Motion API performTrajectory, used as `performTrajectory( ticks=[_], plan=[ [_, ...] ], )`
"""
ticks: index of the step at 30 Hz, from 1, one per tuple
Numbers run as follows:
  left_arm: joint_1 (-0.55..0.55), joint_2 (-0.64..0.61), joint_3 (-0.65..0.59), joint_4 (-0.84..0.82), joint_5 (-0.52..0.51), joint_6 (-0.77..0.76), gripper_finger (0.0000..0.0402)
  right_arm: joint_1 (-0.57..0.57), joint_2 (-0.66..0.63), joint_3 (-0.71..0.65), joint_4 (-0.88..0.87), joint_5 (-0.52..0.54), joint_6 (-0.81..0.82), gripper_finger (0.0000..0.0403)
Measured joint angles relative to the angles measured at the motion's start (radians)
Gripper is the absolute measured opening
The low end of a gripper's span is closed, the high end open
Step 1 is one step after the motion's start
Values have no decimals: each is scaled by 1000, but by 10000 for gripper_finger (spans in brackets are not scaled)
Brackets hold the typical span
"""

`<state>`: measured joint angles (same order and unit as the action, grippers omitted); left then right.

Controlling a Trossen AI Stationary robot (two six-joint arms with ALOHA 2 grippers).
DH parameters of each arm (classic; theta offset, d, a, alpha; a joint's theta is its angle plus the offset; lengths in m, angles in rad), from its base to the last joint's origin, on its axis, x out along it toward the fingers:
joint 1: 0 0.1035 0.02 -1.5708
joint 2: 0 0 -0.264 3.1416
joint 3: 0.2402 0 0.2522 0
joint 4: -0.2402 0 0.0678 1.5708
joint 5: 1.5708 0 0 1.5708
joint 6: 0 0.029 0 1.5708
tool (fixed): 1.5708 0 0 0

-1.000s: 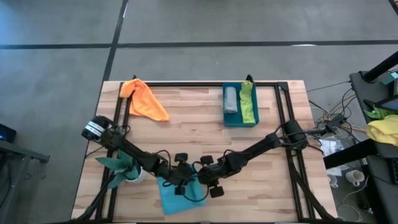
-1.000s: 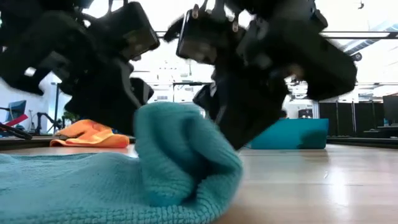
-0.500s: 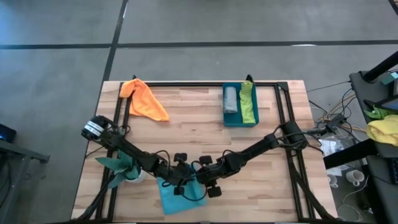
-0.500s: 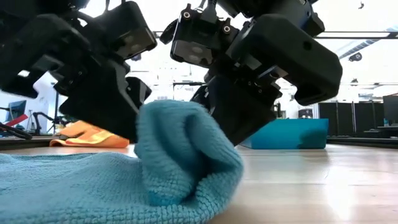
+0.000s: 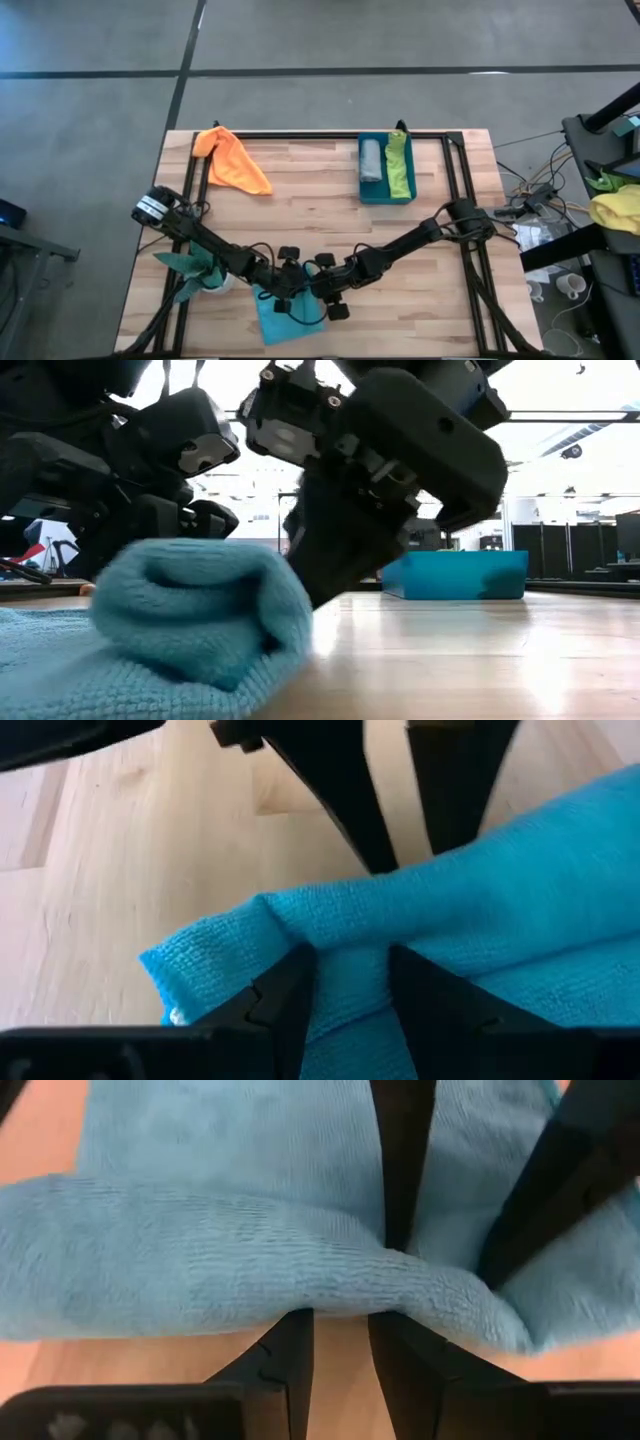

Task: Roll microfiber towels into tight, uniform cylinder then place into a basket
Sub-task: Roll the blue towel

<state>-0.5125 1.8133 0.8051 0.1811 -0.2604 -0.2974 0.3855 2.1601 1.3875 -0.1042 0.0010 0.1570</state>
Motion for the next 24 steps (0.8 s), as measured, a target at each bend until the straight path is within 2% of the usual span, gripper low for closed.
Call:
performTrajectory(
  ticks=[7,18,24],
  plan=[
    [0,-14,4,-16,7,-9,125,0,-11,77,-93,19,-10,96],
    [-13,-70,5,-51,9,-6,125,-2,-11,60,-182,26,12,96],
    [-17,-74,12,-43,-1,21,125,-10,22,48,-152,28,11,96]
  ],
)
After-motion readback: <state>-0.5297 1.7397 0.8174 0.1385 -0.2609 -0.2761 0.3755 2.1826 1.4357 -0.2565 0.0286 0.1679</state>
